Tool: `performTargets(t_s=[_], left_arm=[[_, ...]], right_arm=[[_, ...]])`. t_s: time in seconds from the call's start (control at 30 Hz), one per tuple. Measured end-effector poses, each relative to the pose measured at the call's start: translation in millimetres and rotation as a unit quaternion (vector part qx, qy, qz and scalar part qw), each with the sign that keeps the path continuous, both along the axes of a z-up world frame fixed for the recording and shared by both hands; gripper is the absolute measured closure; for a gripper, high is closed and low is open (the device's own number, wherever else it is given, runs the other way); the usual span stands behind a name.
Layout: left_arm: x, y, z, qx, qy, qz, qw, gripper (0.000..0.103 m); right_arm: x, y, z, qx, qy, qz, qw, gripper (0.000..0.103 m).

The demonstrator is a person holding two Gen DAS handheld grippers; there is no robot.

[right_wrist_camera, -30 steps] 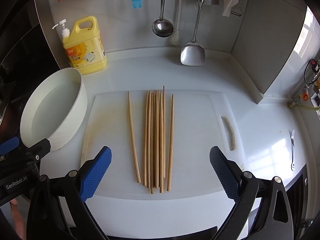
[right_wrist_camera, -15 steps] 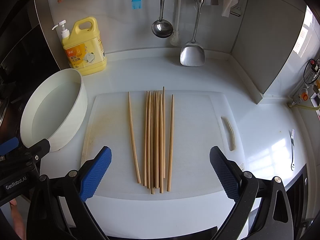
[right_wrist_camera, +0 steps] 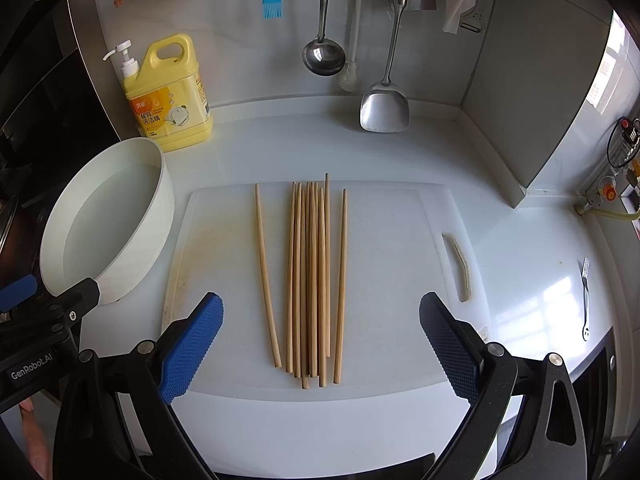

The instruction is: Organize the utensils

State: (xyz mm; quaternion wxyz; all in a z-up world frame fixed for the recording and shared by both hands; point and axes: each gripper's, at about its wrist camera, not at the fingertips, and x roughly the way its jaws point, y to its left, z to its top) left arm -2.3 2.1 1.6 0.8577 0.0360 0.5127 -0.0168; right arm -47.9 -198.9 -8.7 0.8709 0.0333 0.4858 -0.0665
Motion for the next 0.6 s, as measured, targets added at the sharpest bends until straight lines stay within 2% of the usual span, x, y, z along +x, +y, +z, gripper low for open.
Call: performTargets(t_s=[0.6], left_arm=[[1.4,0.4,2.0,0.000,-0.001,0.000,1.0000,0.006]], right_arm=[[2.6,-0.6,0.4,0.001,0.001,0.000,1.000,0.009]])
